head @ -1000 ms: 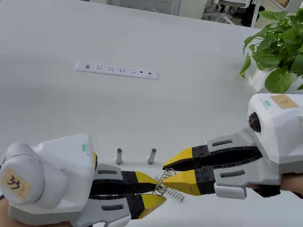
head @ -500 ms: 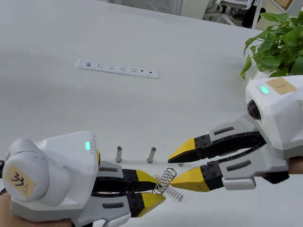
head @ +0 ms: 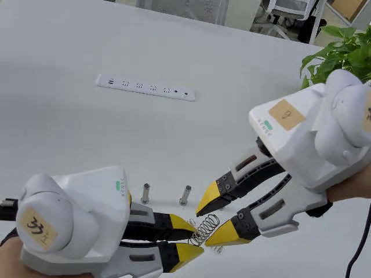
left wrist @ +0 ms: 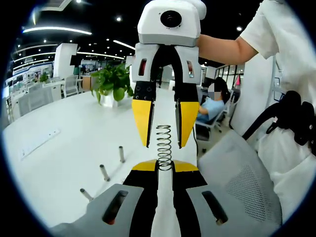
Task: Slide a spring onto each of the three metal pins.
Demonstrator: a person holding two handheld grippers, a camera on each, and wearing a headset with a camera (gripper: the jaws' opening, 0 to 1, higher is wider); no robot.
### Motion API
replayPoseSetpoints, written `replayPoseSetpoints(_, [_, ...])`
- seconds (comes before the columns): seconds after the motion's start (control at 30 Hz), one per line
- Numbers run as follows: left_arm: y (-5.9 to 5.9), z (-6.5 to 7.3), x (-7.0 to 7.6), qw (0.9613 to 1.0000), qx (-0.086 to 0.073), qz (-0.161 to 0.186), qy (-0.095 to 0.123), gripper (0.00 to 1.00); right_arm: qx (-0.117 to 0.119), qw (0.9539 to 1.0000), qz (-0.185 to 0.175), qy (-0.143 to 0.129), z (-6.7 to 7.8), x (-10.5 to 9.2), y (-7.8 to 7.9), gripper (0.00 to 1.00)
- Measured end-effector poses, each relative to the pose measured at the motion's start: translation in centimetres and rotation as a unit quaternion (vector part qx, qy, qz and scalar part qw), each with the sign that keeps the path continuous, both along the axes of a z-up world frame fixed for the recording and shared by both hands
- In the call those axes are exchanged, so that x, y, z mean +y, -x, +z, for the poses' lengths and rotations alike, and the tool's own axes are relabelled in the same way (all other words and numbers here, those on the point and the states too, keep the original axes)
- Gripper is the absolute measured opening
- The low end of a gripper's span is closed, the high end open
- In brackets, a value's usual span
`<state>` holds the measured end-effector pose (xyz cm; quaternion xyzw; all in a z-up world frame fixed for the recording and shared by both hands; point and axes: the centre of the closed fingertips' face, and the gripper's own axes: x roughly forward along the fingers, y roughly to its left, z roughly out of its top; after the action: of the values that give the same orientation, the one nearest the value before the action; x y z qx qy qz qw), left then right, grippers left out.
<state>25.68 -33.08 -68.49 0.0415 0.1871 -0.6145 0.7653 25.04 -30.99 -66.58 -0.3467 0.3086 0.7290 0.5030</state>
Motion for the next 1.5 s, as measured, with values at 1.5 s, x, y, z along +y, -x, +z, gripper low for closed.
replayPoseSetpoints(1.5, [0.2, -0.6, 0.4, 1.0000, -0.002, 0.001, 0.006, 0.07, -0.005, 0.9979, 0.047, 0.043, -1.4, 0.3, 0.4, 0.07])
